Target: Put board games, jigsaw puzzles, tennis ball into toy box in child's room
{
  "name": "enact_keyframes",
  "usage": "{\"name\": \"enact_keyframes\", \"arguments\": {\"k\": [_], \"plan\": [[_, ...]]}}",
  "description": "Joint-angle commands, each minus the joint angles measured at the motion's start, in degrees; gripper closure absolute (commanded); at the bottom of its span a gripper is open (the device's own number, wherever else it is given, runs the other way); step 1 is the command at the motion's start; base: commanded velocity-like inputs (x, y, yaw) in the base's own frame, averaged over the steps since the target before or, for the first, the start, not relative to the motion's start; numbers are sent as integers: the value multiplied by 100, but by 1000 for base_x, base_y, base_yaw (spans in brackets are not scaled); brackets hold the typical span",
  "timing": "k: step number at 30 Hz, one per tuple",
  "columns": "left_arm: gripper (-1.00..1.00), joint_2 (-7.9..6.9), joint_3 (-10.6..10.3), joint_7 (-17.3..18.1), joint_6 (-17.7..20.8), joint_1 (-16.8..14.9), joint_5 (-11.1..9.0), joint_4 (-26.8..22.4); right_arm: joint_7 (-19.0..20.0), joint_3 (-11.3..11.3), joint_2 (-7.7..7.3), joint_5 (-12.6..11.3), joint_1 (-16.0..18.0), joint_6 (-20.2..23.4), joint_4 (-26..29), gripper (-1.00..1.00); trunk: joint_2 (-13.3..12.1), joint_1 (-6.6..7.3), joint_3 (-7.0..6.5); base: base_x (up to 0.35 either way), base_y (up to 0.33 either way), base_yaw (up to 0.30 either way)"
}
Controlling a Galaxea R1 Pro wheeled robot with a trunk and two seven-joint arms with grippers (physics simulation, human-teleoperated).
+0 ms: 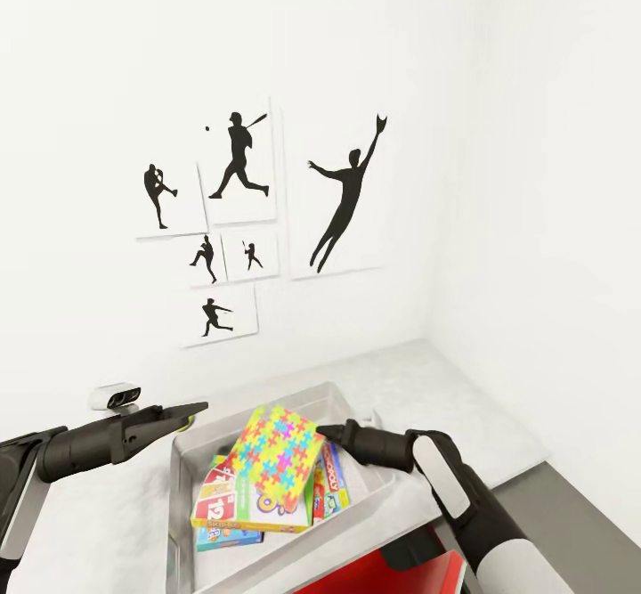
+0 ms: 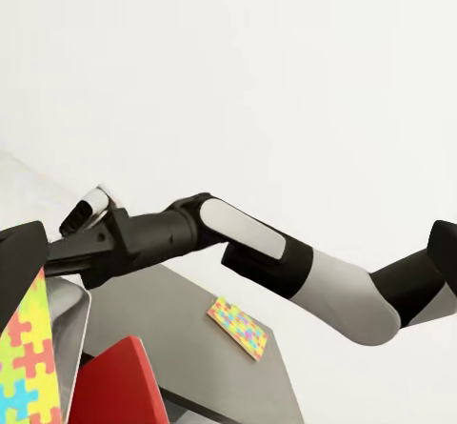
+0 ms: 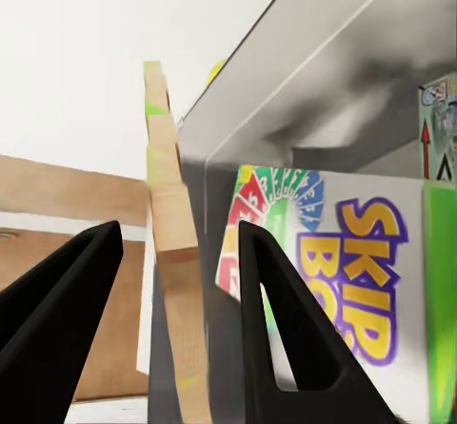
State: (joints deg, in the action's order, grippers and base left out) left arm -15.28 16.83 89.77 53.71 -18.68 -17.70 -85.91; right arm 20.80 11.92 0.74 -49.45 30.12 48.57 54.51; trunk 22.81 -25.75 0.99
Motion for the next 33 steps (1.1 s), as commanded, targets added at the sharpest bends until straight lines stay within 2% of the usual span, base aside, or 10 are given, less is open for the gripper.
{"name": "enact_keyframes", "arguments": {"k": [1, 6, 13, 25, 26, 33], "plan": [[-100, -2, 3, 23, 61, -4, 4, 0, 15, 20, 5, 22, 6, 18, -1, 100, 11, -3, 10, 0, 0, 0], [-100, -2, 10, 23, 60, -4, 4, 1, -27, 259, 69, 30, 24, -26, -9, 100, 11, -3, 10, 0, 0, 0], [-100, -2, -2, 23, 59, -4, 4, 0, -29, 299, 210, 39, 99, -167, -340, 100, 11, -3, 10, 0, 0, 0], [-100, -2, 7, 23, 60, -4, 4, 3, -24, 310, 216, 40, 161, -326, -475, 100, 11, -3, 10, 0, 0, 0], [-100, -2, 10, 23, 60, -4, 4, 4, -24, 311, 216, 44, 161, -328, -475, -100, 11, -3, 10, 0, 0, 0], [-100, -2, 13, 23, 60, -4, 4, 2, -24, 303, 192, 41, 161, -334, -471, -100, 11, -3, 10, 0, 0, 0]]}}
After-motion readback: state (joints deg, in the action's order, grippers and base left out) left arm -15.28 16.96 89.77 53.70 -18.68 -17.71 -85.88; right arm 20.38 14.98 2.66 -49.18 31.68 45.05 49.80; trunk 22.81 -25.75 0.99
